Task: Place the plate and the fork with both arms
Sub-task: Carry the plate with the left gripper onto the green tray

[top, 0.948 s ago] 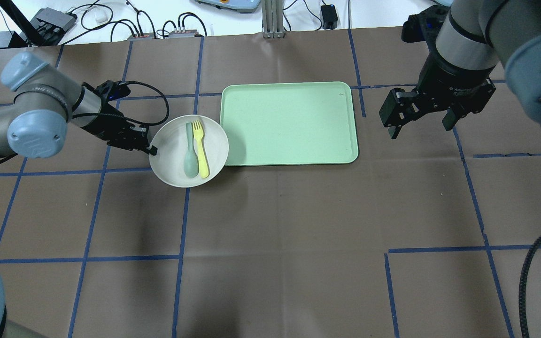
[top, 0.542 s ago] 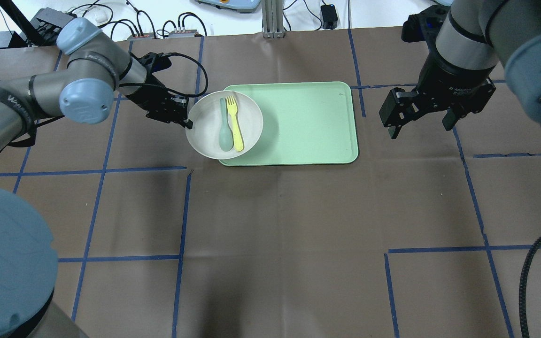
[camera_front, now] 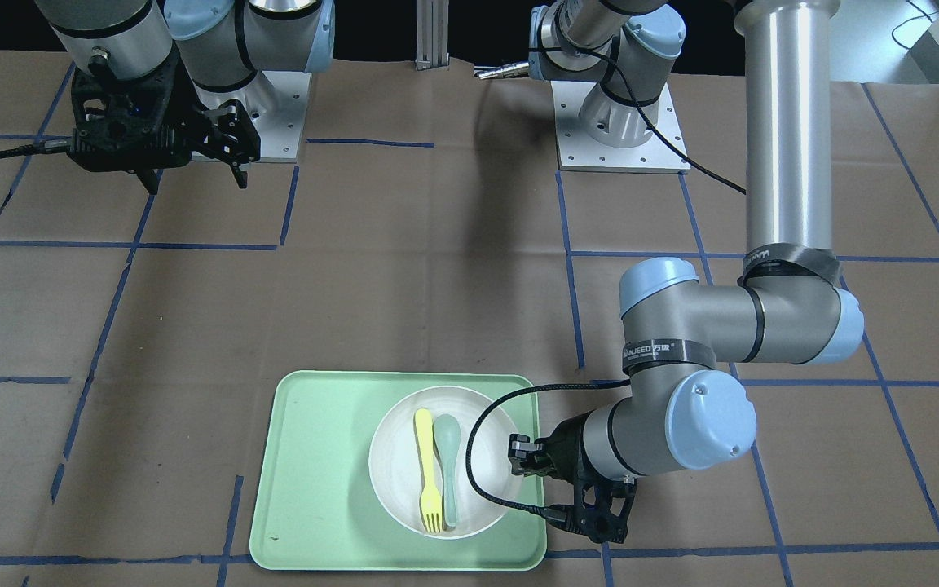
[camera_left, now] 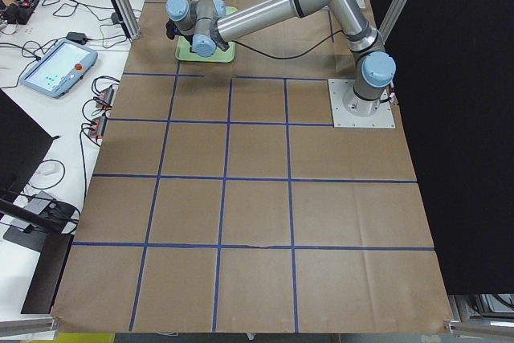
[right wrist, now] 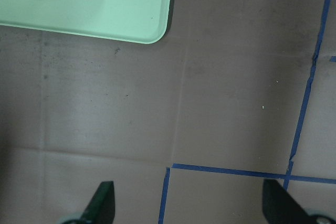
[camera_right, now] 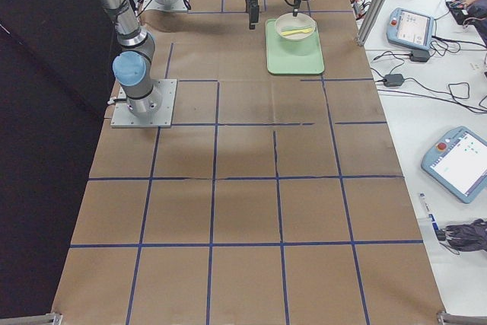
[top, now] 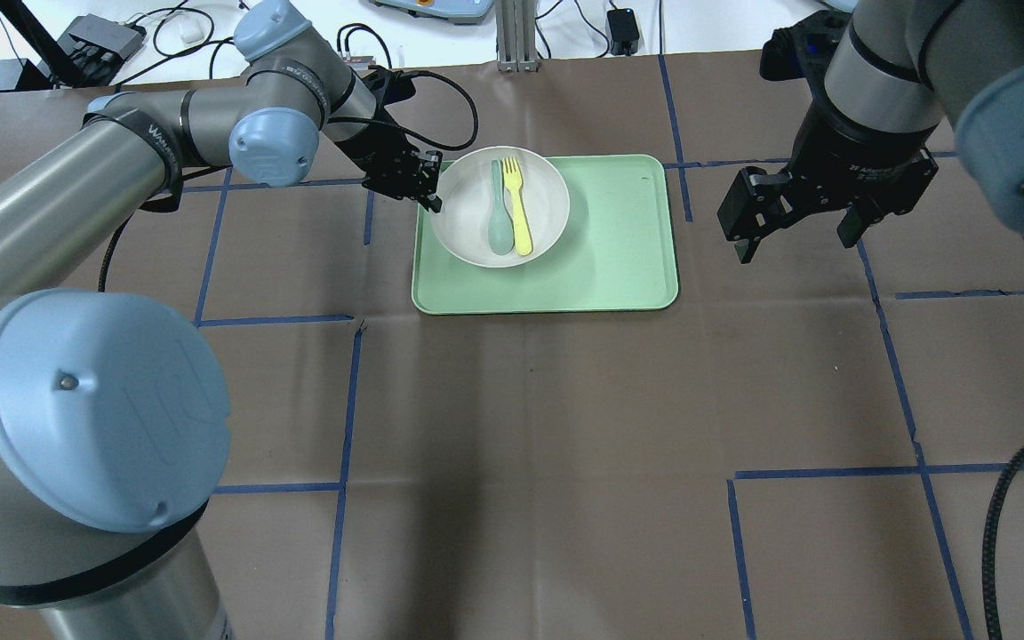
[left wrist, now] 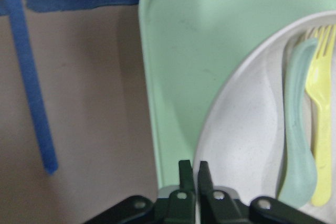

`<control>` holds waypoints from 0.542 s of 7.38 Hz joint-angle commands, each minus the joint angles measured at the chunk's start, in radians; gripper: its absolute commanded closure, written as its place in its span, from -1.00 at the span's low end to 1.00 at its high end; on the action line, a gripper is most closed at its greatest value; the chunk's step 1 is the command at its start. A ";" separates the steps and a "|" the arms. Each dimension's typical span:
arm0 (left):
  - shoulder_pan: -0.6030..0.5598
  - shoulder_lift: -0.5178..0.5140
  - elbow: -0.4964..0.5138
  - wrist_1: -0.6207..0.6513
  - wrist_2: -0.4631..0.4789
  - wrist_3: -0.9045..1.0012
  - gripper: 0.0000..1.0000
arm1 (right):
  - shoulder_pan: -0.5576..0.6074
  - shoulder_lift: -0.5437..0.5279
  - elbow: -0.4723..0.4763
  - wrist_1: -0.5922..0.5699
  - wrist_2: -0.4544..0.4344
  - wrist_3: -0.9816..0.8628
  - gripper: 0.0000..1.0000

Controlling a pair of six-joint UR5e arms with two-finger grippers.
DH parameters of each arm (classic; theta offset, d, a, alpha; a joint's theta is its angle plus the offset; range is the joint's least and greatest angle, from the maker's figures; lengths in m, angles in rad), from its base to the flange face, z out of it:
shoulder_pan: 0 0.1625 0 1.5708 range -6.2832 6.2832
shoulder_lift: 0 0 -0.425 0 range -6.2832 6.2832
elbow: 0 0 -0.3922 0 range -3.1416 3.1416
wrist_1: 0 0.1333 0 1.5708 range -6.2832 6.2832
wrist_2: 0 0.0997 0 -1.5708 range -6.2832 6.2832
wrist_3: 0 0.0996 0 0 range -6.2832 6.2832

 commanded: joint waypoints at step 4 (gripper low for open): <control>-0.043 -0.089 0.090 -0.010 -0.001 -0.024 0.88 | 0.000 0.001 -0.001 0.000 0.002 0.000 -1.00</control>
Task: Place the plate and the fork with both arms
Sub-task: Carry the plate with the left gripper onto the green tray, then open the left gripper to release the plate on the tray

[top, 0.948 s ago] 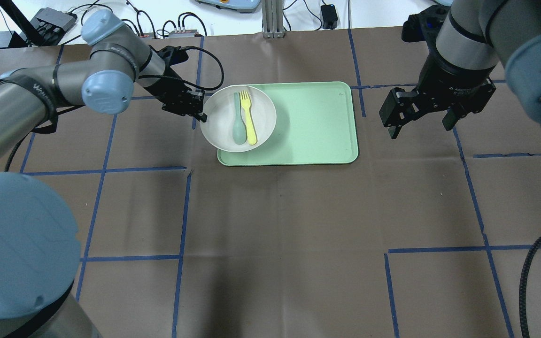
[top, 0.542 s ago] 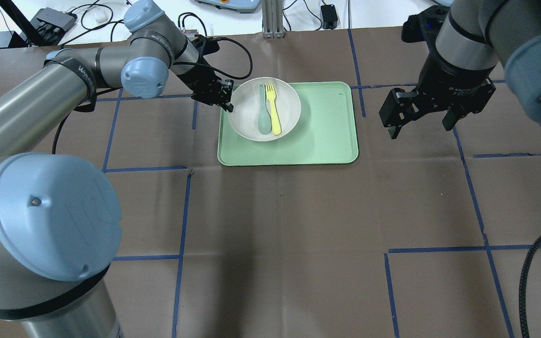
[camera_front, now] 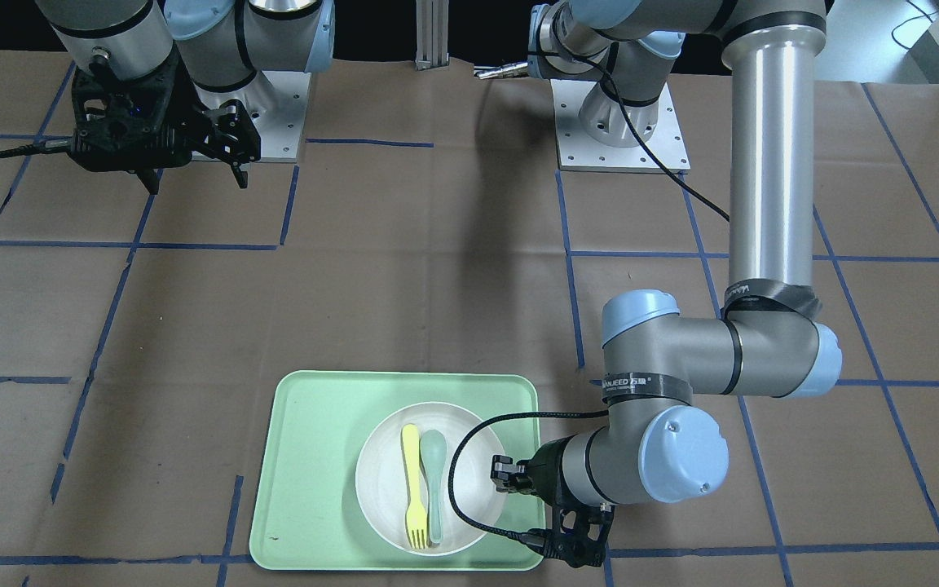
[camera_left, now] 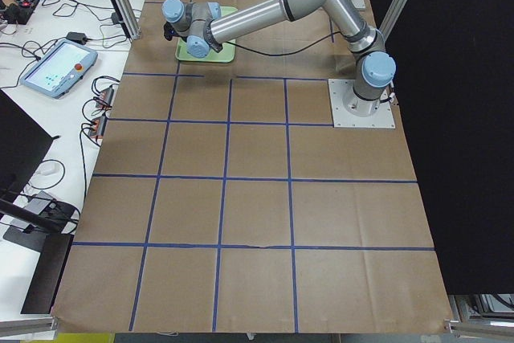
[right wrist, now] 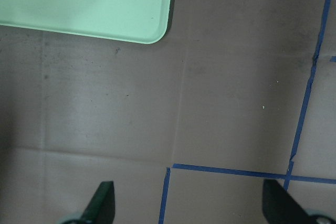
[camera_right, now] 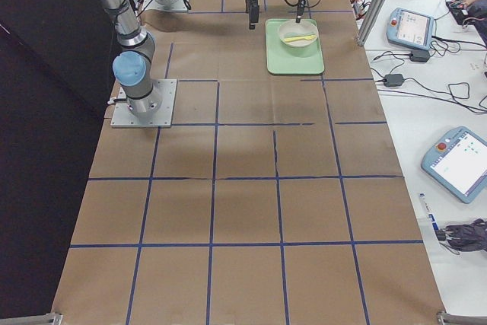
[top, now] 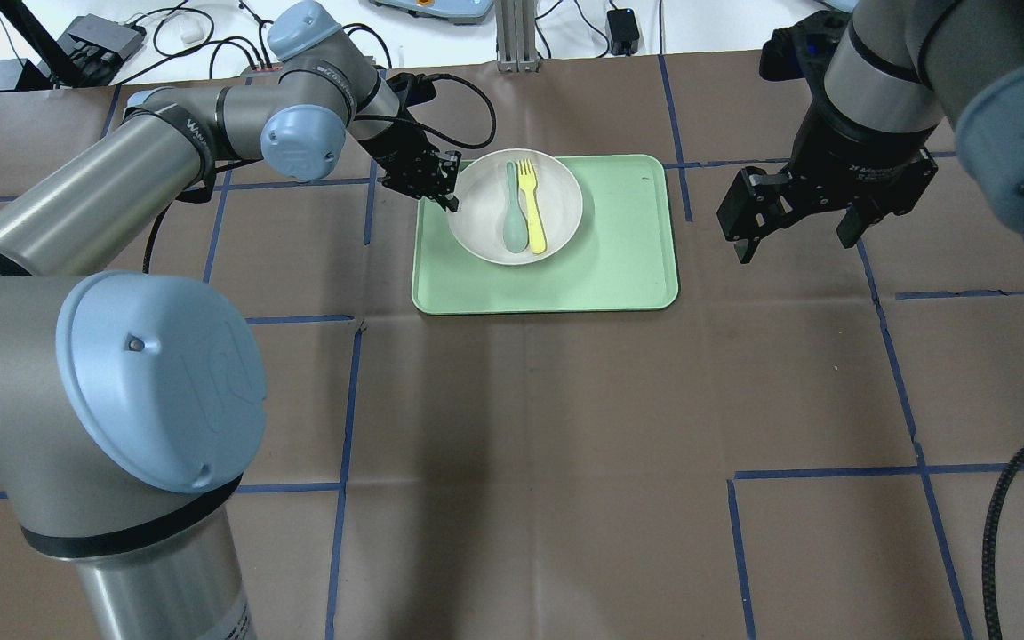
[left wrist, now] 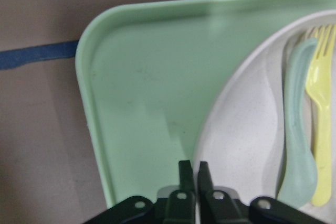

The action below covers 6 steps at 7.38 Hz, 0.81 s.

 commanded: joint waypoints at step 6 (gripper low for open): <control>-0.024 0.059 0.014 -0.115 0.001 -0.020 -0.98 | 0.000 0.001 0.000 0.000 0.000 0.000 -1.00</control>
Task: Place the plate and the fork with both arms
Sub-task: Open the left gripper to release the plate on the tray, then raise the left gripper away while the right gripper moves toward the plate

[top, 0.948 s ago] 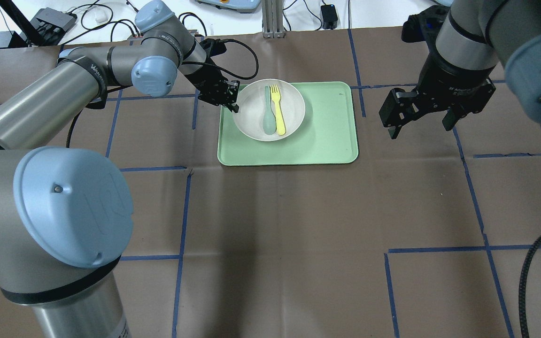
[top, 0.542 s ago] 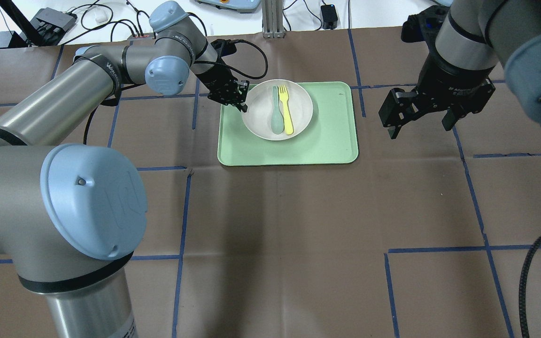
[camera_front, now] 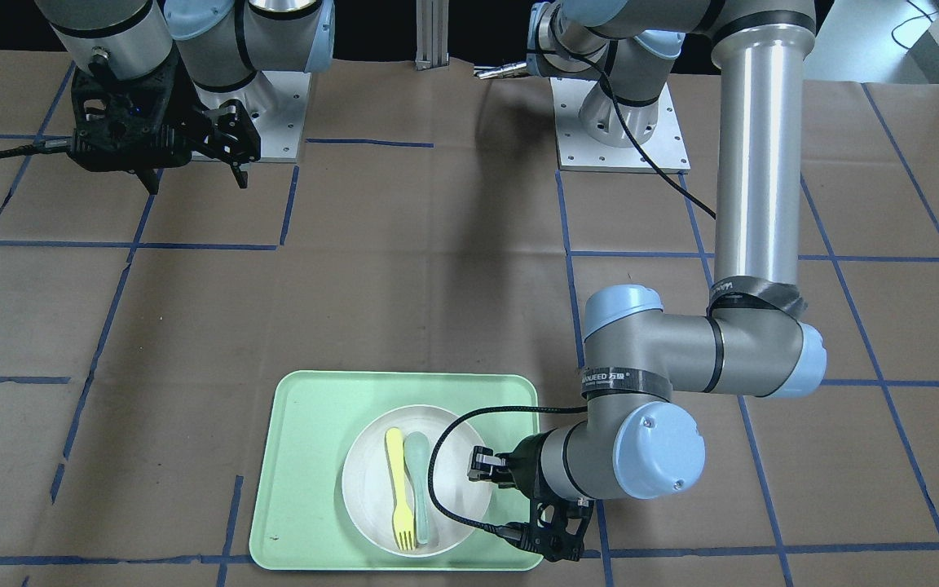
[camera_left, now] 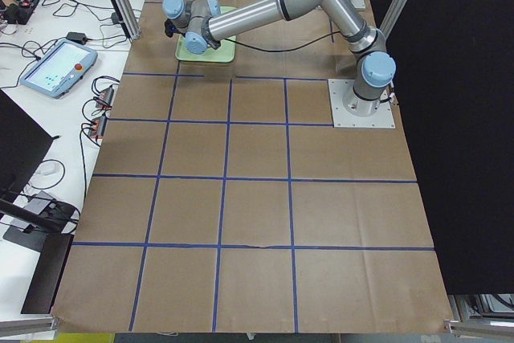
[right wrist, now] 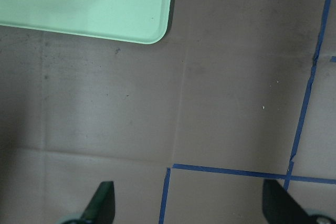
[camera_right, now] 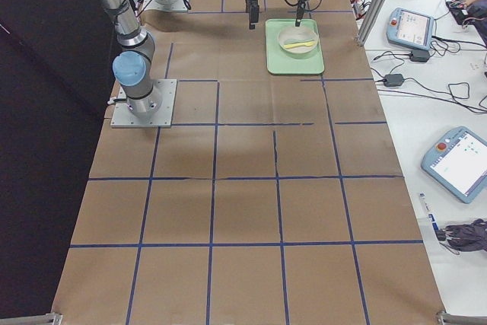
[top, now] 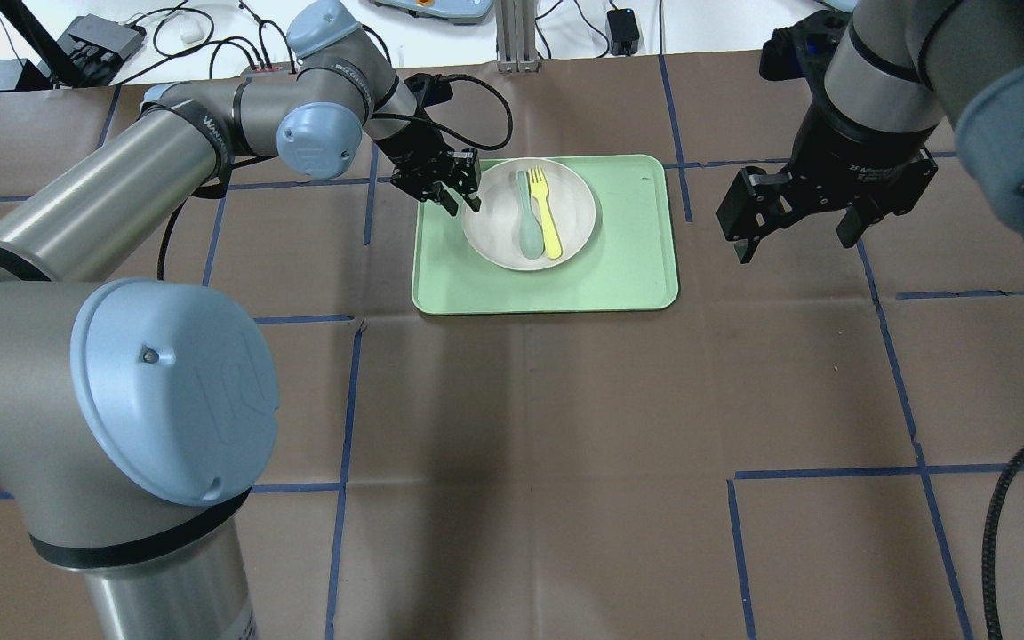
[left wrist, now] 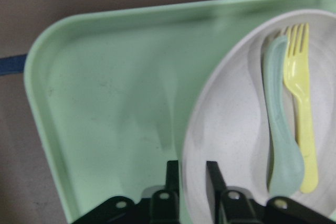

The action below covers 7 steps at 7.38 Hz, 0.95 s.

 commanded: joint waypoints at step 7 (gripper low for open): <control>0.004 0.653 -0.027 -0.703 0.396 -0.036 -0.99 | 0.002 -0.001 0.000 -0.025 0.009 0.000 -1.00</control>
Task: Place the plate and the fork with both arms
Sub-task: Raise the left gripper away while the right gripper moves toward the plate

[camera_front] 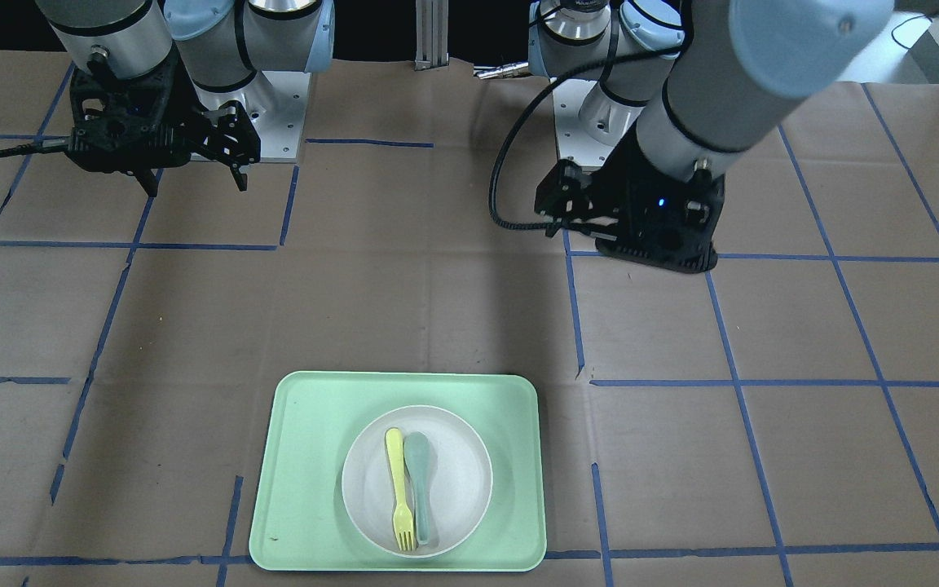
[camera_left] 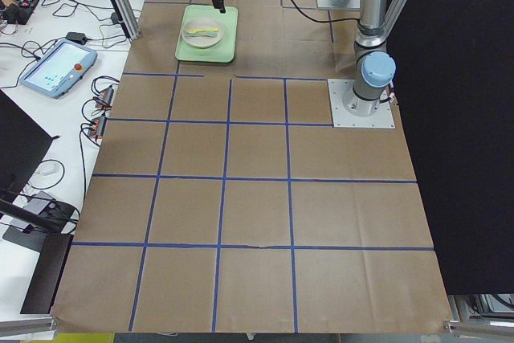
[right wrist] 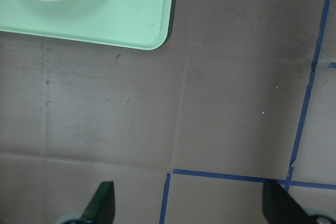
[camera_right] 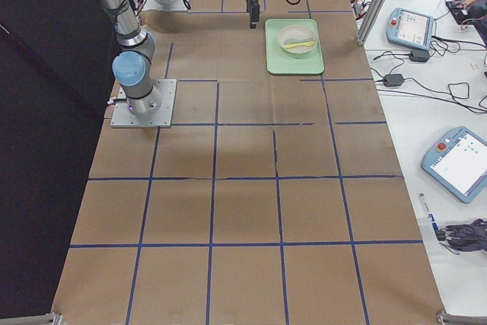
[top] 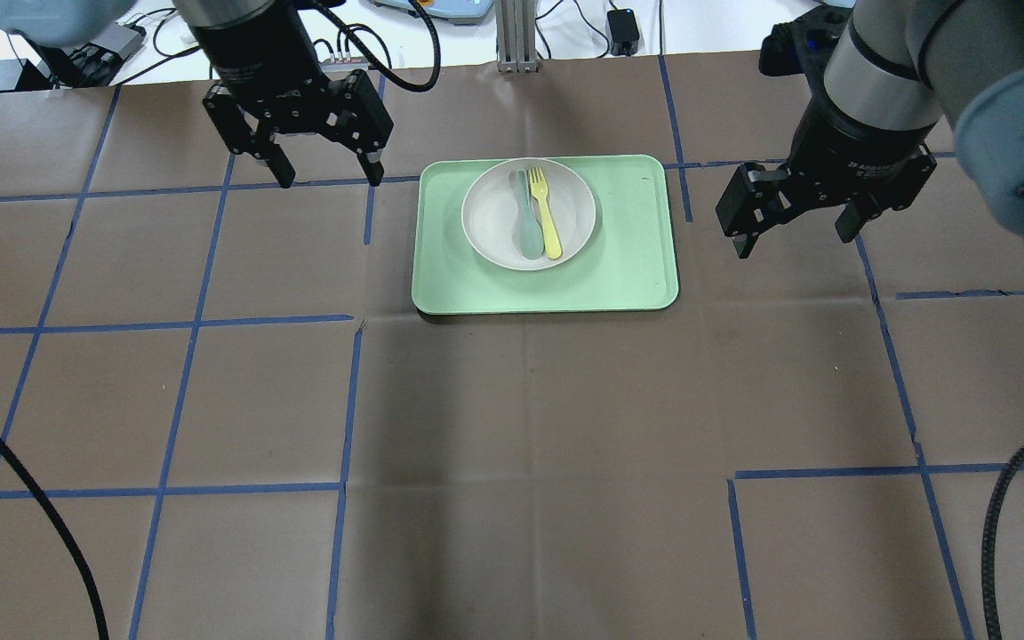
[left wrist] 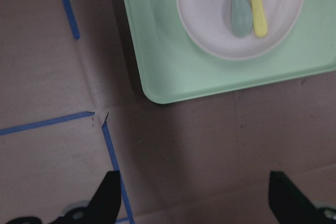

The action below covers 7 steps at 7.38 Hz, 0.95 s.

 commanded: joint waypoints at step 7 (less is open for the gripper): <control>0.022 0.224 -0.268 0.101 0.074 -0.002 -0.99 | 0.025 0.183 -0.105 -0.052 0.011 0.083 -1.00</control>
